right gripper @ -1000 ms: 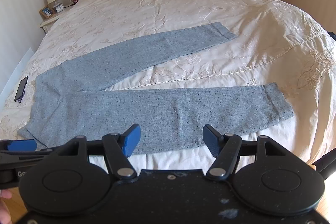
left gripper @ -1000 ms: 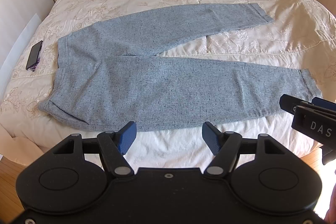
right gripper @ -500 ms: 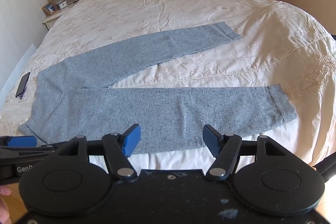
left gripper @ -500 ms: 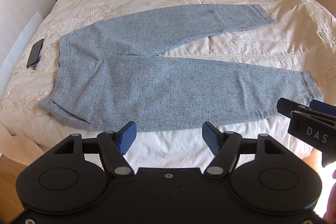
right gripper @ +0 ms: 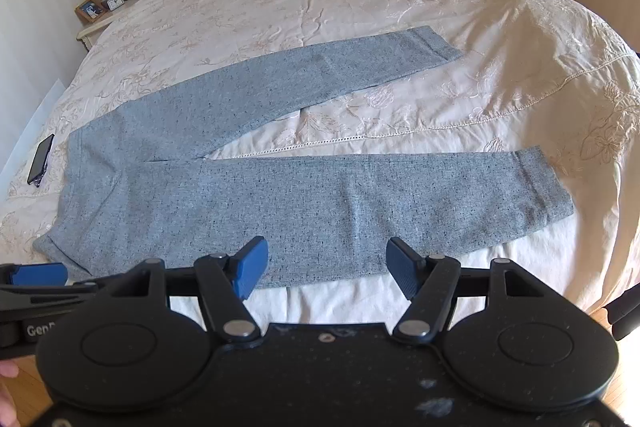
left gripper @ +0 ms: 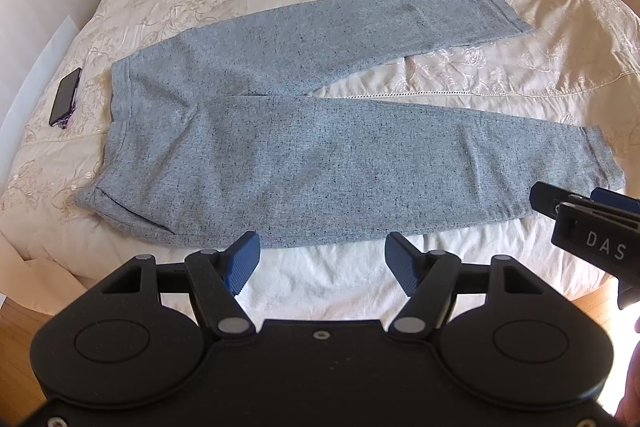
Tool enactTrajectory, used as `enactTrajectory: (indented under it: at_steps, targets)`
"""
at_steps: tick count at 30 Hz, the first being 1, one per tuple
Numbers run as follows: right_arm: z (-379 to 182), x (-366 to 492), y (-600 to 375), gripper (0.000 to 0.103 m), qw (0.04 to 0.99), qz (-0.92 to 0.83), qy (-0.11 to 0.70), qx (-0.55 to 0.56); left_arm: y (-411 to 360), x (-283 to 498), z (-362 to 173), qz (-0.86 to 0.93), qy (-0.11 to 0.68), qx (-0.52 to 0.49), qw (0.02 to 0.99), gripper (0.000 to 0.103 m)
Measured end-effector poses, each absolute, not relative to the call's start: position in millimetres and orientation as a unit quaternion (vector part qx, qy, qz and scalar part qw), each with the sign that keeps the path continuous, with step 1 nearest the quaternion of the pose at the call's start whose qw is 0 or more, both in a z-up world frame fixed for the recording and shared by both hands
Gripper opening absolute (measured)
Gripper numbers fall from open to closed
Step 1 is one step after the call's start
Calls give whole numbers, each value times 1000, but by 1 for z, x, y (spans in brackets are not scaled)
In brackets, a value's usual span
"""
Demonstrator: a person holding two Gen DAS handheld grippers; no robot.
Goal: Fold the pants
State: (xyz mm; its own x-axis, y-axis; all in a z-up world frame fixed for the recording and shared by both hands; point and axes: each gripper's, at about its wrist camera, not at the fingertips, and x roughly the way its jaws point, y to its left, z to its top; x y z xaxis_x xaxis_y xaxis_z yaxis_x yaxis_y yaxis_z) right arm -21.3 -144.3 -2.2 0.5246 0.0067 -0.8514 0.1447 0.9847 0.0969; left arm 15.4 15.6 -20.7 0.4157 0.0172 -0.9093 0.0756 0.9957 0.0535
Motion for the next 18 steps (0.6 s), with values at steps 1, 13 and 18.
enactTrajectory:
  at_steps: [1,13,18]
  targets:
    - [-3,-19,-143,69,869,-43,487,78,17,19,-22,-19,542,43,839,72]
    - [-18,20,-142,69,857,-137,489,88,17,69,-30,-41,542,81,835,72]
    - [-32,26,-152,66,850,-206,479,78,14,84,-43,-55,543,92,833,72]
